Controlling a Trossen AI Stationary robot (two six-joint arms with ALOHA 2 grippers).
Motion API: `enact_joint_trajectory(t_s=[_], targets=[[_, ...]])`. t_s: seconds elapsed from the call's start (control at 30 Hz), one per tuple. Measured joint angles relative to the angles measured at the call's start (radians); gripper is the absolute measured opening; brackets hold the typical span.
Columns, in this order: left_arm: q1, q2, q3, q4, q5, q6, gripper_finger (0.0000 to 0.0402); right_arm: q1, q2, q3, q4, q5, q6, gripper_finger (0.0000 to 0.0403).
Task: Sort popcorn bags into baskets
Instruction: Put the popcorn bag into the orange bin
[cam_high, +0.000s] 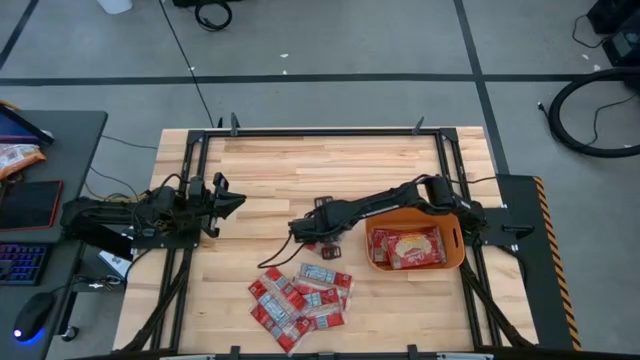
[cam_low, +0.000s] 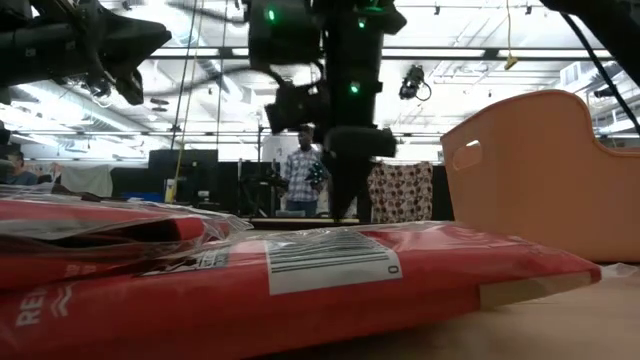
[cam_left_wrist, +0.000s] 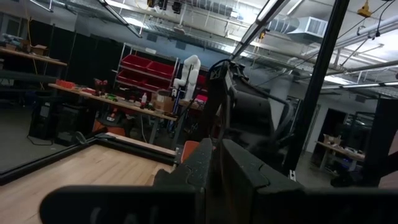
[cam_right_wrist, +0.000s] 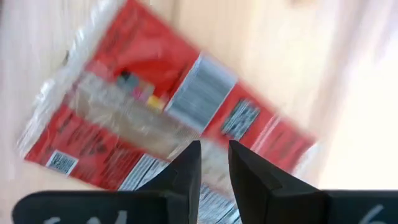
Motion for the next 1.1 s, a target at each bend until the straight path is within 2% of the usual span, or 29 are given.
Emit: enact_joint_trajectory(t_s=[0.13, 0.23, 0.43, 0.63, 0.77, 0.9, 1.1], targets=[[0.0, 0.0, 0.0, -0.001, 0.0, 0.0, 0.0036, 0.022, -0.016, 0.0, 0.06, 0.086, -0.087, 0.0086], [0.0, 0.0, 0.0, -0.001, 0.0, 0.0, 0.0036, 0.038, -0.025, 0.0, 0.056, 0.086, -0.165, 0.0086], [0.0, 0.0, 0.0, -0.001, 0.0, 0.001, 0.0036, 0.039, -0.022, -0.001, 0.073, 0.025, -0.153, 0.0097], [0.0, 0.0, 0.0, -0.001, -0.006, 0.002, 0.0036, 0.086, -0.02, -0.002, 0.222, 0.002, -0.164, 0.0136], [0.0, 0.0, 0.0, -0.001, -0.009, 0.002, 0.0036, 0.117, -0.019, -0.002, 0.307, 0.024, -0.176, 0.0166], [0.0, 0.0, 0.0, -0.001, -0.008, -0.001, 0.0036, 0.107, -0.019, -0.004, 0.319, 0.011, -0.099, 0.0197], [0.0, 0.0, 0.0, 0.0, -0.008, 0.001, 0.0036, 0.083, -0.017, -0.085, 0.382, -0.003, -0.032, 0.0243]])
